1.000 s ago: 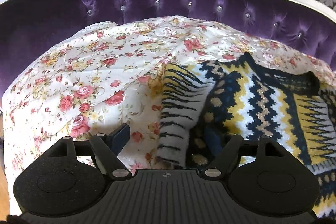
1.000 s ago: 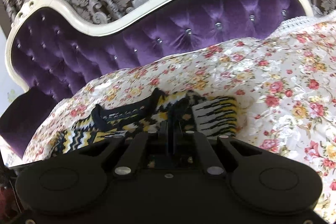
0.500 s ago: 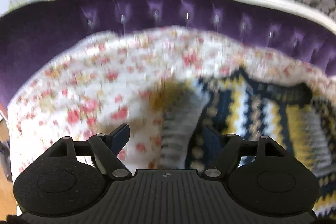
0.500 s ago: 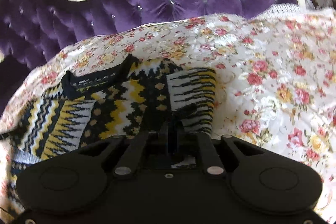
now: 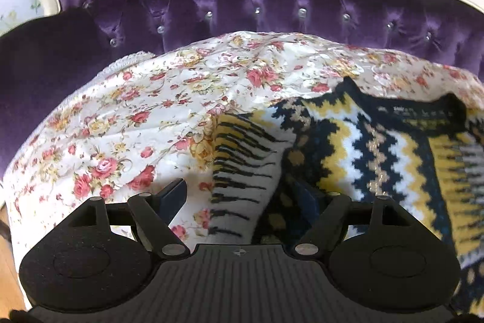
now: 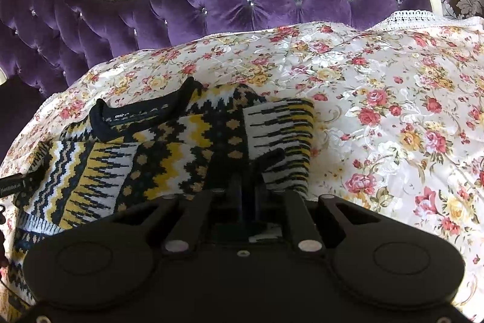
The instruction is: Fold small clothes
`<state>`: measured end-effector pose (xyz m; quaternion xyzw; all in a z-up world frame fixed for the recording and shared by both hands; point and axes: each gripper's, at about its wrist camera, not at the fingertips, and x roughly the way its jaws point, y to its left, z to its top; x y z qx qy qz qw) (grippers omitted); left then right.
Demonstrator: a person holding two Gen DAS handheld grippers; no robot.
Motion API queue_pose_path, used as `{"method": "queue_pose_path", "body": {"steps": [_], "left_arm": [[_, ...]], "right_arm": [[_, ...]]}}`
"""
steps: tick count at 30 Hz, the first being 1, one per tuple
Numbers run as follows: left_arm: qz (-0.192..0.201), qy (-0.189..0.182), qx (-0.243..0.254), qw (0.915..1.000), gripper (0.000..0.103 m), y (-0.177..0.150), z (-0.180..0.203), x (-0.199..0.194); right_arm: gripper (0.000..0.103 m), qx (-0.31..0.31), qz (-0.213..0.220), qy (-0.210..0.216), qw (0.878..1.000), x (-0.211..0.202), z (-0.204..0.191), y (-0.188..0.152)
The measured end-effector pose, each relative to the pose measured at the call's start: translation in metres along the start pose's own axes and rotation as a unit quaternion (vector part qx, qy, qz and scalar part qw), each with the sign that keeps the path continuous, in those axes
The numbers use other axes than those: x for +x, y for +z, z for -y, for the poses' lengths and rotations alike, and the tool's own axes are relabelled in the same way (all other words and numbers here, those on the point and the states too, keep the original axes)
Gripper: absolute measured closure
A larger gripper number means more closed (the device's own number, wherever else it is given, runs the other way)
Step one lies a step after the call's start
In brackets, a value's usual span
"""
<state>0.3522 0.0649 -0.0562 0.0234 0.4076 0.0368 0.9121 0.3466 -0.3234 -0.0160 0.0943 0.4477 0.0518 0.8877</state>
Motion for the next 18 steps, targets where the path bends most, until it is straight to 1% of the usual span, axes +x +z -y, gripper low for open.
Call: {"method": "queue_pose_path", "body": {"steps": [1,2,4,5,7,10,11,13,16,17,18], "left_arm": [[-0.001,-0.003,-0.003,1.0,0.024,0.001,-0.002,0.001],[-0.004,-0.004,-0.01,0.9999,0.021,0.002,-0.005,0.003],[-0.004,0.003,-0.019,0.9998,0.018,0.005,-0.009,0.008],[-0.006,0.005,-0.024,0.9997,0.015,0.008,-0.011,0.011],[-0.013,0.005,-0.043,0.999,0.008,0.011,-0.015,0.019],[-0.016,0.002,-0.075,0.997,0.002,0.01,-0.024,0.027],[-0.016,0.001,-0.088,0.996,0.0,0.008,-0.027,0.029],[-0.01,-0.001,-0.092,0.9957,0.0,0.006,-0.029,0.028],[-0.011,-0.01,-0.097,0.9952,0.002,0.008,-0.032,0.023],[-0.008,-0.017,-0.098,0.995,0.006,0.01,-0.035,0.019],[-0.004,-0.019,-0.099,0.9949,0.007,0.012,-0.037,0.016]], "right_arm": [[0.084,0.0,0.0,-0.001,1.0,0.0,-0.001,0.0],[0.084,-0.001,0.0,-0.002,1.0,0.001,-0.001,-0.001],[0.082,-0.003,-0.002,-0.003,1.0,0.002,-0.001,-0.002],[0.081,-0.001,-0.002,-0.005,1.0,0.002,-0.001,-0.002],[0.063,0.001,-0.002,-0.007,1.0,0.003,0.001,-0.002],[0.048,0.005,0.001,-0.008,1.0,0.002,0.002,-0.001],[0.045,0.007,0.002,-0.006,1.0,0.002,0.003,-0.001],[0.035,0.012,0.005,-0.004,1.0,0.001,0.004,-0.001],[0.027,0.017,0.013,-0.013,1.0,-0.002,0.005,0.001],[0.027,0.021,0.017,-0.014,1.0,-0.004,0.007,0.002],[0.027,0.026,0.021,-0.013,0.999,-0.006,0.008,0.002]]}}
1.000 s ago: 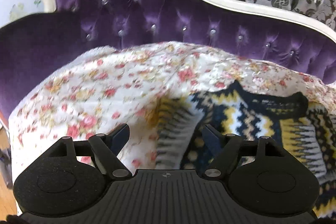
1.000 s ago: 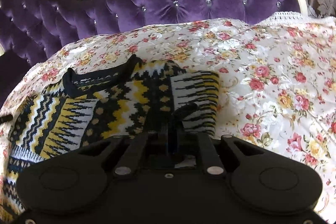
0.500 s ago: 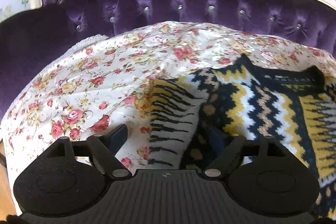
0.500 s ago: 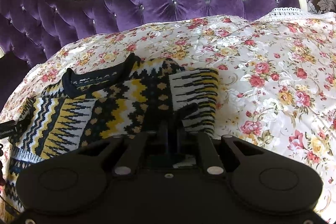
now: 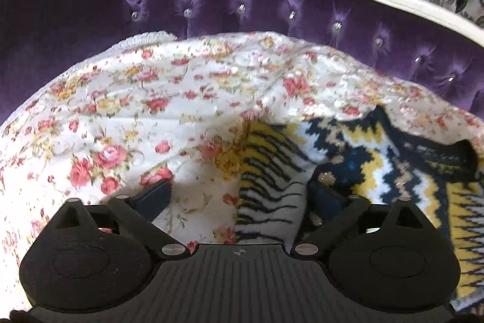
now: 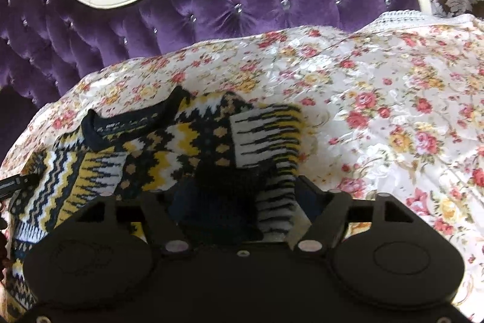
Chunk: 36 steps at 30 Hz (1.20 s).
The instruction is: Fold small clothes
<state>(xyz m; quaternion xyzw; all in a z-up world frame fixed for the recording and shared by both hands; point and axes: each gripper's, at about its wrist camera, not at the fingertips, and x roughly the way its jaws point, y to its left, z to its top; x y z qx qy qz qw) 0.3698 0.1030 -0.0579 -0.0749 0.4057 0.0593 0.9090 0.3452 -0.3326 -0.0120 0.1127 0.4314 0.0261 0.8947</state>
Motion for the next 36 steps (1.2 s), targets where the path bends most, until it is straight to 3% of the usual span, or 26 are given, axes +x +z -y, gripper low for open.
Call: {"method": "queue_pose_path", "body": {"steps": [4,13,18,23,27,32,36], "left_arm": [[0.026,0.012,0.004,0.9996,0.008,0.014,-0.003,-0.01],[-0.004,0.05,0.089,0.9948,0.012,0.019,0.015,0.023],[0.006,0.077,0.022,0.9967,0.011,0.019,-0.019,0.028],[0.011,0.08,0.031,0.9962,0.01,0.017,-0.021,0.027],[0.007,0.068,0.003,0.9976,0.011,0.019,-0.029,0.025],[0.041,0.034,-0.05,0.9973,0.012,0.017,-0.036,-0.007],[0.064,0.0,-0.01,0.9979,0.011,0.014,-0.018,-0.037]], "right_arm": [[0.026,0.015,0.018,0.006,1.0,-0.007,0.002,0.003],[0.026,0.0,0.008,0.014,1.0,-0.003,-0.004,0.002],[0.026,0.0,0.008,0.012,1.0,-0.002,-0.004,0.001],[0.026,-0.003,0.009,0.016,1.0,-0.001,-0.008,0.001],[0.013,-0.004,0.005,0.018,1.0,0.001,-0.008,-0.001],[0.008,0.003,0.012,0.02,1.0,-0.002,-0.006,0.0],[0.005,0.007,0.022,0.022,0.999,-0.006,-0.006,0.001]]}}
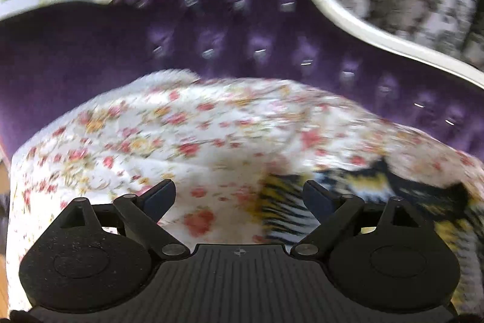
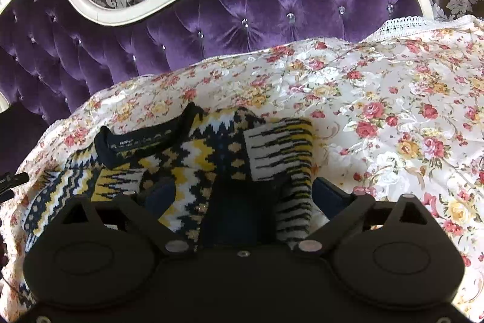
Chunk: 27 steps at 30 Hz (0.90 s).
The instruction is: Fold small clothes
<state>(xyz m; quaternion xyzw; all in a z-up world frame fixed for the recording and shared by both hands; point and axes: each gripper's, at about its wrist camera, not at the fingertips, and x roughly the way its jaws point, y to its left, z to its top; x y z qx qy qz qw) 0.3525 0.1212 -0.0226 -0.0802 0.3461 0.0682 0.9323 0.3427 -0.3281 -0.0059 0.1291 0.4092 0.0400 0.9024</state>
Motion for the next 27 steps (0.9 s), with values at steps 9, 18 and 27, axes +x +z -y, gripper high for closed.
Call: {"method": "queue_pose_path", "body": {"steps": [9,18,27], "left_arm": [[-0.051,-0.005,0.042,0.9978,0.011,-0.031,0.02,0.013],[-0.056,-0.007,0.041,0.9976,0.004,-0.04,0.011,0.021],[-0.049,-0.011,0.046,0.9977,0.002,-0.042,0.012,0.022]], "right_arm": [[0.003,0.011,-0.003,0.002,1.0,-0.001,0.006,0.0],[0.001,0.0,-0.038,-0.041,0.998,0.009,0.014,-0.003],[0.001,-0.055,-0.073,-0.089,0.992,0.019,0.011,-0.012]]}}
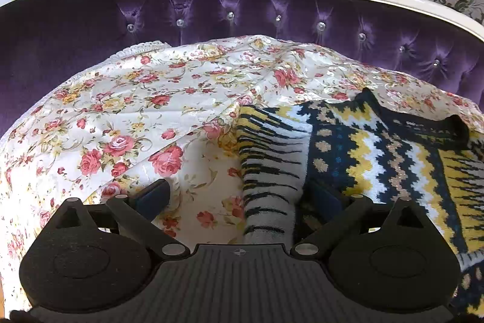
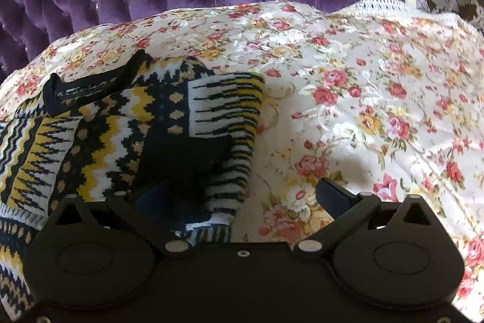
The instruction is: Fold small clothes
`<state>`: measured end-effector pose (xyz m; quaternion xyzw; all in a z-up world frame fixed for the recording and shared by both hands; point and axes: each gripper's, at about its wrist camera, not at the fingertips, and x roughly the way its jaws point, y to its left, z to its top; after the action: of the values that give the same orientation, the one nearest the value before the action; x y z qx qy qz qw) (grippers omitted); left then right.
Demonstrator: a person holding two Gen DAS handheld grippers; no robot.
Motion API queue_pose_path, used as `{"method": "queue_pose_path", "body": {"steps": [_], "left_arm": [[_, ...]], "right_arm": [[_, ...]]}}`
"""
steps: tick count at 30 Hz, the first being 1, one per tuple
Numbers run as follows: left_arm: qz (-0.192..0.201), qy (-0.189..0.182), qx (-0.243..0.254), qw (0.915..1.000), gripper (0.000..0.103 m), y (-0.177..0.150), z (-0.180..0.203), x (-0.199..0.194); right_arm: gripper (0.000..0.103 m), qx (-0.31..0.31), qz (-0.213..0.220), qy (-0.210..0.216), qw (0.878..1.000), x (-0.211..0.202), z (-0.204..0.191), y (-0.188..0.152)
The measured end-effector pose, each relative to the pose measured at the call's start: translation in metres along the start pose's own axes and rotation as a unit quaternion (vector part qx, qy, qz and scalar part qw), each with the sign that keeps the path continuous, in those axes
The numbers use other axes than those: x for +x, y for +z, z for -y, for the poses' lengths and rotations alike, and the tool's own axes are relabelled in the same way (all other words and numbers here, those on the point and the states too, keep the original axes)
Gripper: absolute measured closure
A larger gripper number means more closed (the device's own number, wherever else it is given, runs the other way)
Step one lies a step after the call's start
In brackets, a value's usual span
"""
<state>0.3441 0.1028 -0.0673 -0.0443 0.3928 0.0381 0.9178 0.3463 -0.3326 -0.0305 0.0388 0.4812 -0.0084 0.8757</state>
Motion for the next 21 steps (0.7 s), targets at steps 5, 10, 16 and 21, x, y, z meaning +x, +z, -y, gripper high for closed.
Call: {"method": "queue_pose_path", "body": {"steps": [5,10,16,21], "left_arm": [[-0.021,-0.032,-0.002,0.9993,0.001,0.006,-0.005,-0.003],[-0.026,-0.063,-0.017,0.9976,0.001,-0.008,-0.003,-0.033],[0.032,-0.037,0.017,0.9987,0.001,-0.031,0.008,-0.107],[0.074,-0.039,0.013,0.9964,0.001,-0.055,0.009,-0.17]], "right_arm": [[0.001,0.033,0.036,0.04,0.998,-0.013,0.009,0.004],[0.0,0.075,0.091,0.075,0.99,-0.034,0.02,0.003],[0.0,0.081,0.114,0.116,0.983,-0.043,0.02,-0.002],[0.0,0.054,0.174,0.136,0.974,-0.066,0.008,-0.008]]}}
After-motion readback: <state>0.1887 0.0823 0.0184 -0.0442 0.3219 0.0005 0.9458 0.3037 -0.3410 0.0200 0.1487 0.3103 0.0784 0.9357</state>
